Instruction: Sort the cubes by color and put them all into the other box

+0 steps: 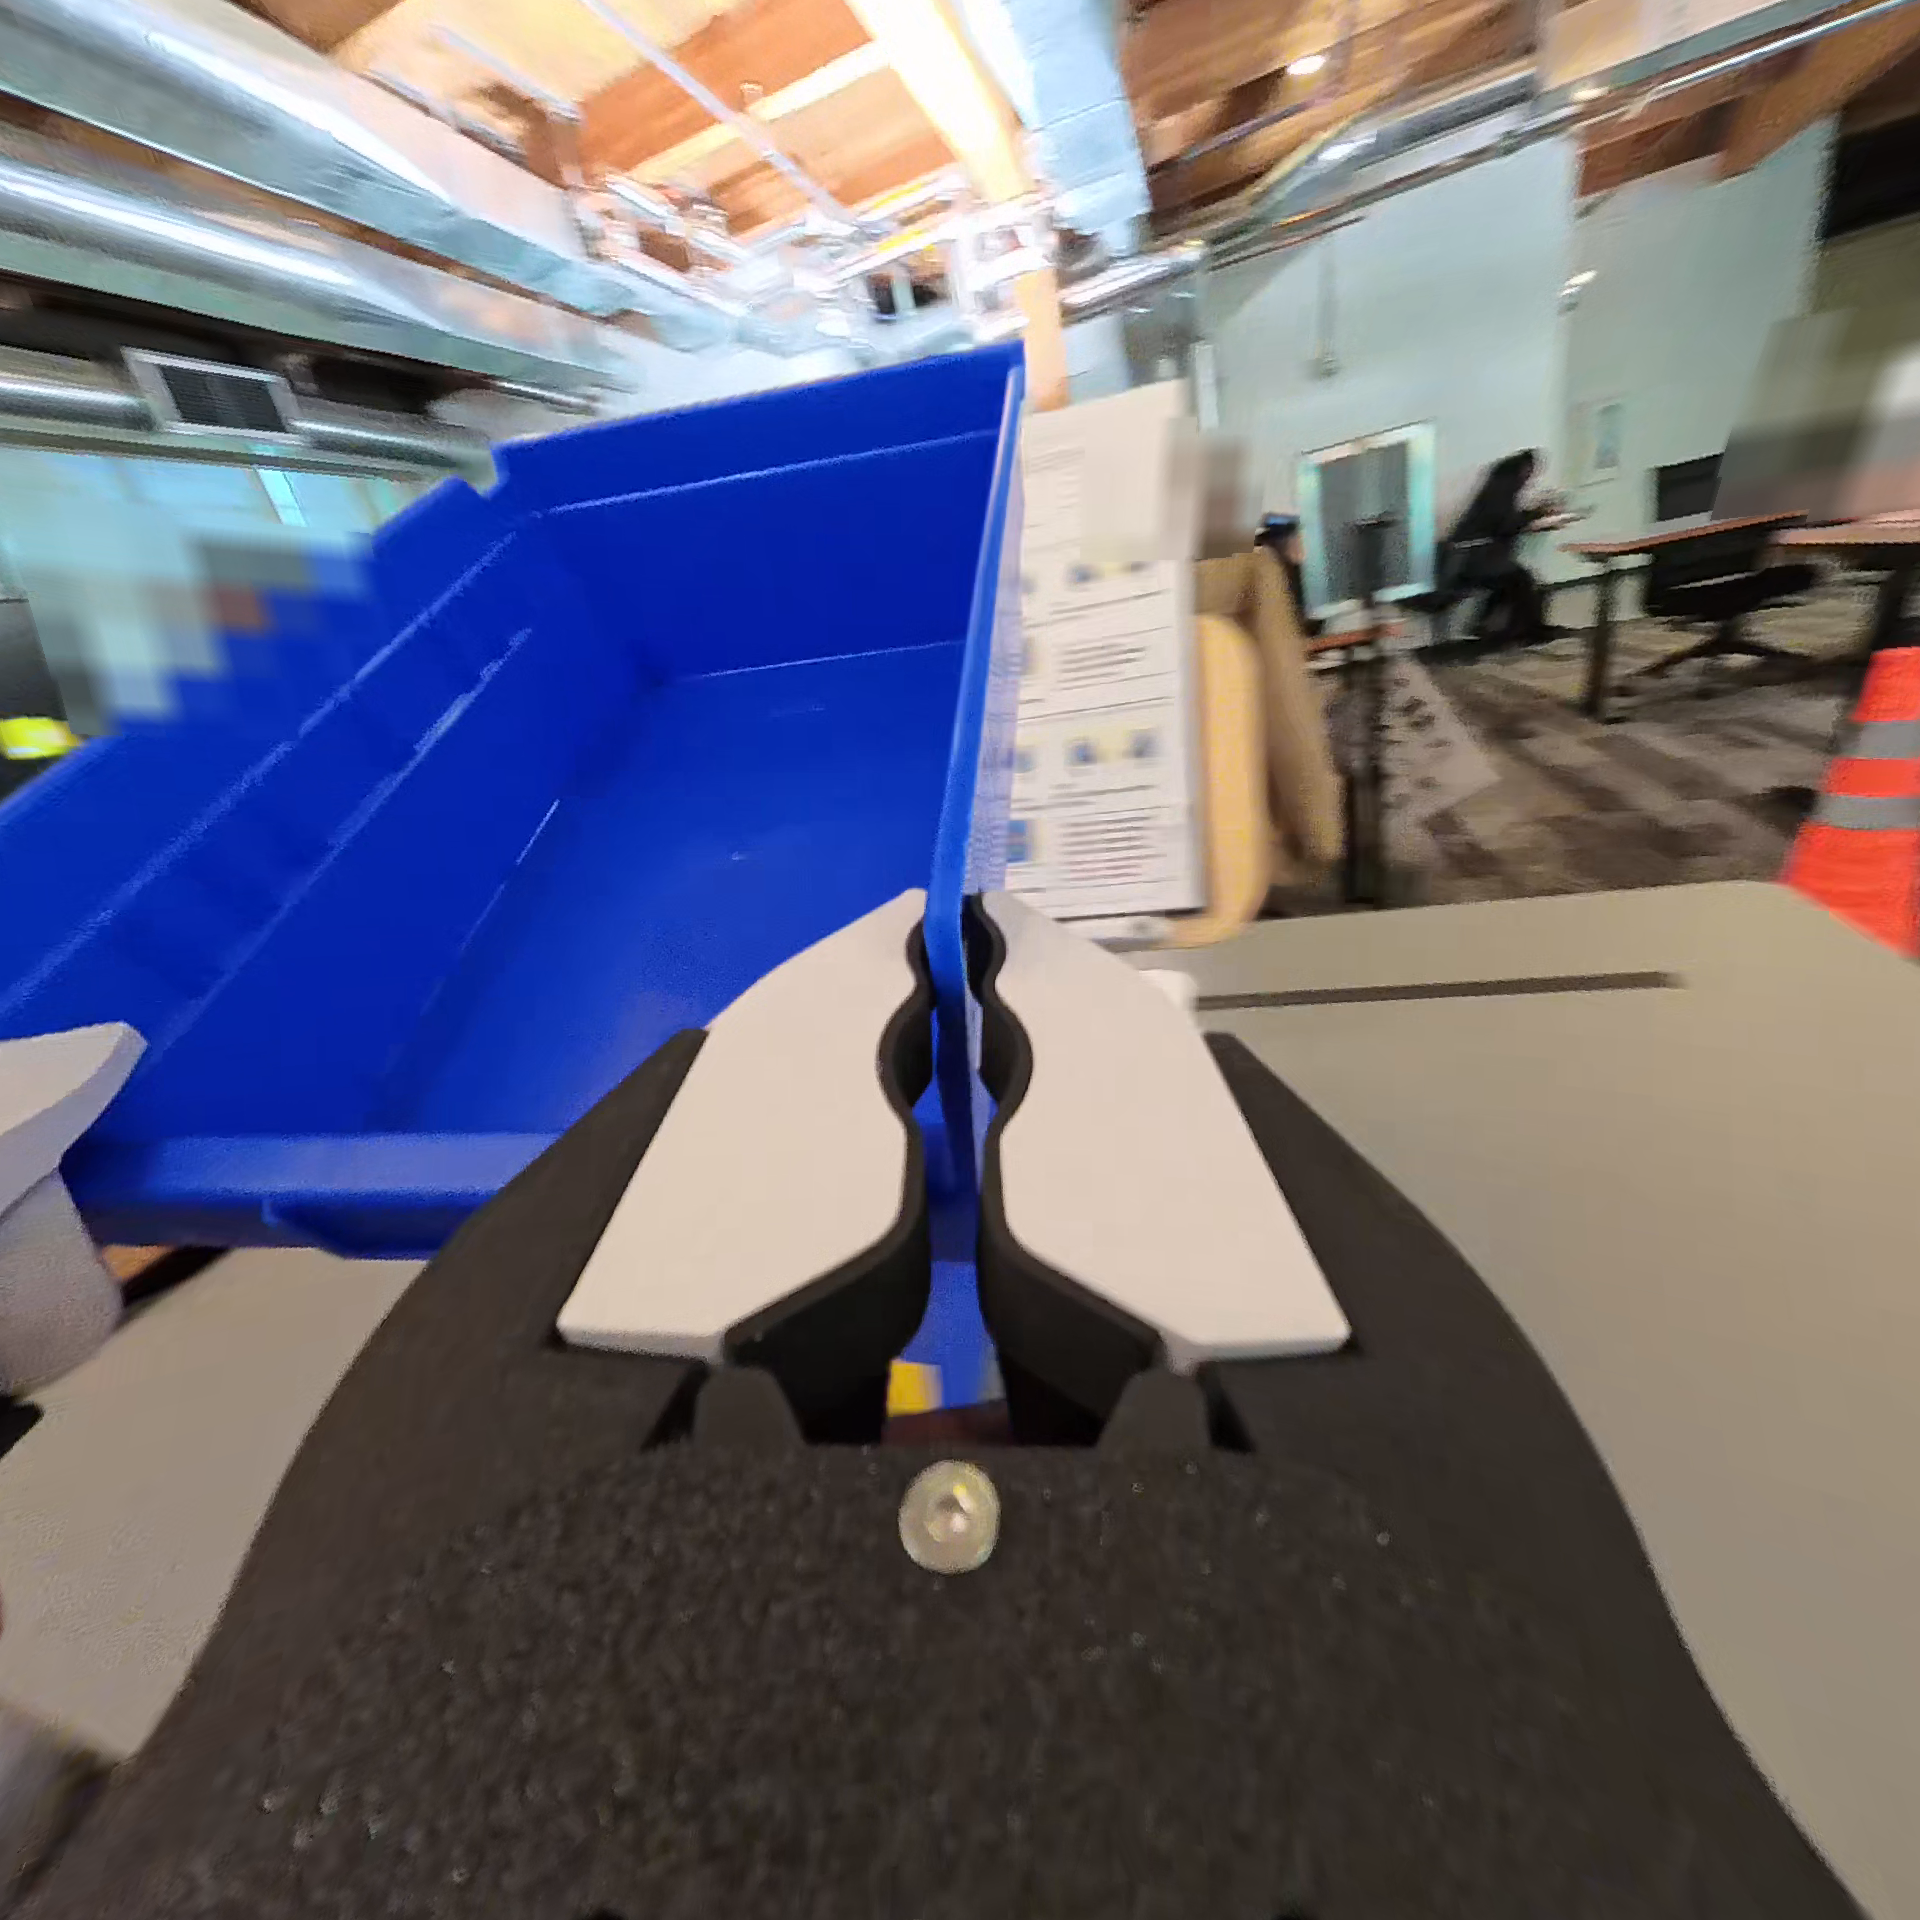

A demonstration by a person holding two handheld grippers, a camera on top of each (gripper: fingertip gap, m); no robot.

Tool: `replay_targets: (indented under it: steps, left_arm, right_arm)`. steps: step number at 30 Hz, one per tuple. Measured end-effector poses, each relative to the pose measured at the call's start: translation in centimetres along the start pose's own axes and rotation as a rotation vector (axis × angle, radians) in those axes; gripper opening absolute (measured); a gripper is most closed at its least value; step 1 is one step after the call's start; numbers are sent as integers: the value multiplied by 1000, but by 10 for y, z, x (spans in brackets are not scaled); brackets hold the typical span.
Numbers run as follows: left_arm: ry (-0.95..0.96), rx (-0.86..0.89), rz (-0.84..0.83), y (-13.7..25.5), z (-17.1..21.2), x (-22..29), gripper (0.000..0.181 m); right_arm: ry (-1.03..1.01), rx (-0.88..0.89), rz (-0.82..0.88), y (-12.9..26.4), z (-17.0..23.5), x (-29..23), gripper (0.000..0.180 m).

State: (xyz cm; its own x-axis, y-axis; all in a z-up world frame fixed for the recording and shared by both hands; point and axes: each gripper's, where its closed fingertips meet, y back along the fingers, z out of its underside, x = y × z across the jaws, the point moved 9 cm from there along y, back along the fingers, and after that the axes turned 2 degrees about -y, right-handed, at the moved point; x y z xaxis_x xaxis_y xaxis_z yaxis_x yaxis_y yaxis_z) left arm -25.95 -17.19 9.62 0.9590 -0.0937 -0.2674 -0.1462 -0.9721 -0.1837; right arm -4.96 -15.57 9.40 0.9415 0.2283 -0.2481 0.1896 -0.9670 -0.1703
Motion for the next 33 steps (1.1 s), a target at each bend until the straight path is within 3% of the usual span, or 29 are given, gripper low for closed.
replay_targets:
  steps: [4, 9, 16, 21, 24, 25, 26, 27, 29, 33]
  left_arm:
    - [63, -41, 150, -58, -3, 112, 3]
    - [109, -133, 254, -102, 37, 237, 2]
    - [67, -326, 336, -127, 90, 317, 4]
    - [47, -499, 454, -129, 123, 342, 9]
    - [41, -534, 509, -123, 134, 348, 12]
    - [35, -529, 537, -121, 132, 345, 19]
    - [25, -525, 553, -118, 130, 339, 37]
    - [16, -517, 559, -115, 126, 329, 48]
    - [21, -490, 591, -102, 113, 298, 52]
    - [18, -401, 554, -66, 91, 195, 55]
  right_arm:
    - [8, -31, 190, 18, -18, 112, 4]
    - [-16, -162, 301, 28, 0, 242, 5]
    - [-119, -388, 310, 19, 53, 345, 5]
    - [-58, -482, 384, 8, 77, 372, 3]
    - [-134, -506, 372, 9, 88, 384, 4]
    - [-170, -482, 357, 10, 89, 384, 5]
    - [-184, -465, 353, 12, 89, 384, 6]
    - [-175, -449, 354, 14, 88, 381, 10]
    - [-122, -424, 408, 23, 77, 374, 36]
    - [-17, -240, 411, 37, 29, 317, 45]
